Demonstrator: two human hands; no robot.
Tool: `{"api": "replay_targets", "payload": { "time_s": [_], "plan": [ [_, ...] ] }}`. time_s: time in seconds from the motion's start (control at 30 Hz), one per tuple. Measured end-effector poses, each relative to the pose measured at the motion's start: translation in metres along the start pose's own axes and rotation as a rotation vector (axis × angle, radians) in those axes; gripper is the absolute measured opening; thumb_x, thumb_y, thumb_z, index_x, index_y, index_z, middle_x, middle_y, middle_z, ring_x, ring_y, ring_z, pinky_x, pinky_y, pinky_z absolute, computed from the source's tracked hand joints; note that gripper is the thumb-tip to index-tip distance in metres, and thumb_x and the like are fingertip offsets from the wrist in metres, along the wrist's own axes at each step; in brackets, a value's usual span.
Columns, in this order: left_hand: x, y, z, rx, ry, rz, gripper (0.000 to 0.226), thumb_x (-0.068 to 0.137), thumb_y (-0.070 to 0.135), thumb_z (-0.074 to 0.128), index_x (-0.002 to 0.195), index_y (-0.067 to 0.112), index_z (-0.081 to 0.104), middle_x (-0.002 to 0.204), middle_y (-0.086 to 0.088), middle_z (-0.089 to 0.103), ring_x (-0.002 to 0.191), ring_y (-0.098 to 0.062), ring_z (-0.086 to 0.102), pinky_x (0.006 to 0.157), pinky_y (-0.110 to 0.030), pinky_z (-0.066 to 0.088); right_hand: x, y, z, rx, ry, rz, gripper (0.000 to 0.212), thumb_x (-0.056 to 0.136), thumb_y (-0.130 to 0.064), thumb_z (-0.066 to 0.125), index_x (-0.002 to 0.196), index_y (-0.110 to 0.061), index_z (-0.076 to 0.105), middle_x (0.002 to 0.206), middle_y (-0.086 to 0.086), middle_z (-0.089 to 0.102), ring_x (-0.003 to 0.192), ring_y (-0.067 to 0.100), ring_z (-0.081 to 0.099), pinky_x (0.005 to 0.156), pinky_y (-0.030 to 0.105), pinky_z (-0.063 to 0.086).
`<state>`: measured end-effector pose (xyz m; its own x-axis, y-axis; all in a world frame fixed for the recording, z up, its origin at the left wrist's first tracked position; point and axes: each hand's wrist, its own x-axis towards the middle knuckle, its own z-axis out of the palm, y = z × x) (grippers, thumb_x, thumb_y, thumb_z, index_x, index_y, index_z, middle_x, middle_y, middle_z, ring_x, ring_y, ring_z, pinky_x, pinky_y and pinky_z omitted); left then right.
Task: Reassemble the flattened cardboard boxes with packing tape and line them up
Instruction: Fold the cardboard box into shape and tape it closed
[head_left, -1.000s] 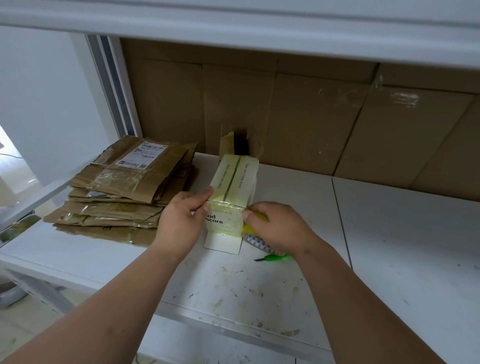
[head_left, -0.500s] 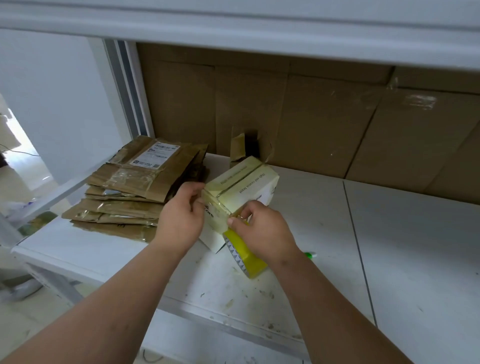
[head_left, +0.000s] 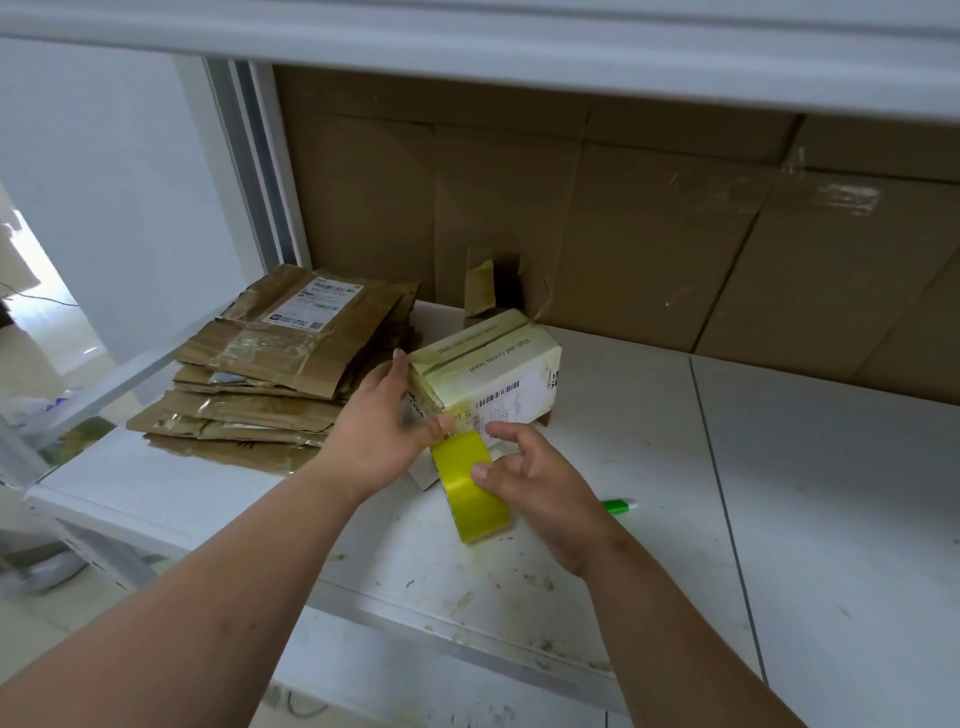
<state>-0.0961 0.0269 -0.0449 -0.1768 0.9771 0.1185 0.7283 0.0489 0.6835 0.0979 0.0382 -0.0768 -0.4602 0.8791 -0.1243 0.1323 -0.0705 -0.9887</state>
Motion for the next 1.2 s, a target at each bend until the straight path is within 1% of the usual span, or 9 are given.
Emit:
{"api": "replay_targets", "payload": {
  "time_s": [0.1, 0.33, 0.47, 0.6, 0.7, 0.87, 0.97, 1.03, 1.2],
  "plan": [
    [0.002, -0.001, -0.001, 0.008, -0.017, 0.012, 0.097, 0.088, 0.041, 0.069, 0.158, 0.011, 0.009, 0.162, -0.007, 0.020, 0.140, -0.026, 0.037, 0.114, -0.038, 0.034, -0.008, 0.002, 0.002, -0.105, 0.013, -0.009, 0.016, 0.093, -0.029, 0.066, 0.103, -0.017, 0.063, 0.079, -0.008, 0.069, 0.074, 0.005, 0.062, 0.068, 0.019, 0.046],
    [0.000, 0.004, 0.002, -0.149, -0.012, -0.036, 0.097, 0.088, 0.033, 0.072, 0.158, 0.016, 0.007, 0.151, -0.002, 0.040, 0.130, -0.022, 0.048, 0.108, -0.037, 0.039, -0.018, 0.003, 0.017, -0.269, 0.112, -0.039, 0.034, 0.096, -0.035, 0.060, 0.074, -0.010, 0.052, 0.058, -0.011, 0.039, 0.051, 0.003, 0.033, 0.048, 0.020, 0.027],
    [-0.003, 0.001, 0.013, -0.271, 0.112, -0.078, 0.055, 0.083, 0.029, 0.078, 0.124, 0.021, 0.042, 0.123, 0.001, 0.056, 0.117, -0.017, 0.055, 0.097, -0.039, 0.047, -0.021, 0.003, 0.020, -0.272, 0.111, -0.037, 0.041, 0.096, -0.038, 0.059, 0.083, 0.001, 0.053, 0.068, 0.001, 0.042, 0.059, 0.008, 0.035, 0.057, 0.028, 0.030],
    [-0.012, 0.002, 0.023, -0.274, 0.235, -0.150, 0.027, 0.087, 0.038, 0.072, 0.108, 0.025, 0.061, 0.109, 0.000, 0.059, 0.097, -0.018, 0.059, 0.079, -0.032, 0.047, -0.022, 0.003, 0.019, -0.246, 0.103, -0.059, 0.034, 0.100, -0.037, 0.052, 0.095, -0.007, 0.067, 0.087, 0.015, 0.065, 0.076, 0.021, 0.057, 0.075, 0.038, 0.049],
    [-0.021, 0.005, 0.027, -0.437, 0.200, -0.199, 0.023, 0.093, 0.037, 0.065, 0.114, 0.030, 0.064, 0.098, 0.000, 0.067, 0.092, -0.017, 0.064, 0.086, -0.039, 0.054, -0.023, 0.004, 0.014, -0.272, 0.096, -0.054, 0.032, 0.101, -0.035, 0.052, 0.097, -0.008, 0.069, 0.093, 0.016, 0.068, 0.081, 0.014, 0.057, 0.081, 0.038, 0.051],
    [-0.030, 0.009, 0.028, -0.560, 0.083, -0.274, 0.047, 0.090, 0.028, 0.070, 0.134, 0.038, 0.055, 0.085, 0.004, 0.060, 0.085, -0.009, 0.061, 0.074, -0.021, 0.045, -0.021, 0.000, -0.005, -0.419, 0.152, -0.092, 0.020, 0.098, -0.028, 0.056, 0.106, -0.019, 0.073, 0.096, -0.006, 0.071, 0.087, 0.008, 0.063, 0.080, 0.024, 0.049],
    [-0.030, 0.010, 0.028, -0.649, 0.072, -0.338, 0.050, 0.091, 0.025, 0.070, 0.137, 0.035, 0.053, 0.090, 0.001, 0.063, 0.090, -0.013, 0.063, 0.081, -0.028, 0.048, -0.018, 0.003, -0.030, -0.802, 0.301, -0.113, 0.037, 0.091, -0.016, 0.057, 0.126, -0.027, 0.064, 0.122, -0.010, 0.060, 0.114, 0.010, 0.053, 0.100, 0.028, 0.040],
    [-0.029, 0.012, 0.031, -0.695, 0.075, -0.394, 0.046, 0.091, 0.023, 0.071, 0.134, 0.027, 0.055, 0.102, -0.005, 0.065, 0.098, -0.019, 0.064, 0.091, -0.038, 0.052, -0.019, 0.006, -0.048, -1.114, 0.250, 0.016, 0.053, 0.086, -0.016, 0.055, 0.136, -0.033, 0.053, 0.138, -0.010, 0.050, 0.128, 0.016, 0.042, 0.106, 0.033, 0.029],
    [-0.030, 0.017, 0.038, -0.829, 0.075, -0.498, 0.016, 0.094, 0.016, 0.065, 0.110, 0.016, 0.064, 0.103, -0.007, 0.065, 0.080, -0.020, 0.061, 0.070, -0.031, 0.051, -0.020, 0.019, -0.065, -1.376, 0.172, 0.119, 0.029, 0.095, -0.025, 0.052, 0.121, -0.034, 0.062, 0.119, -0.008, 0.055, 0.109, 0.016, 0.052, 0.096, 0.037, 0.033]
  ]
}}
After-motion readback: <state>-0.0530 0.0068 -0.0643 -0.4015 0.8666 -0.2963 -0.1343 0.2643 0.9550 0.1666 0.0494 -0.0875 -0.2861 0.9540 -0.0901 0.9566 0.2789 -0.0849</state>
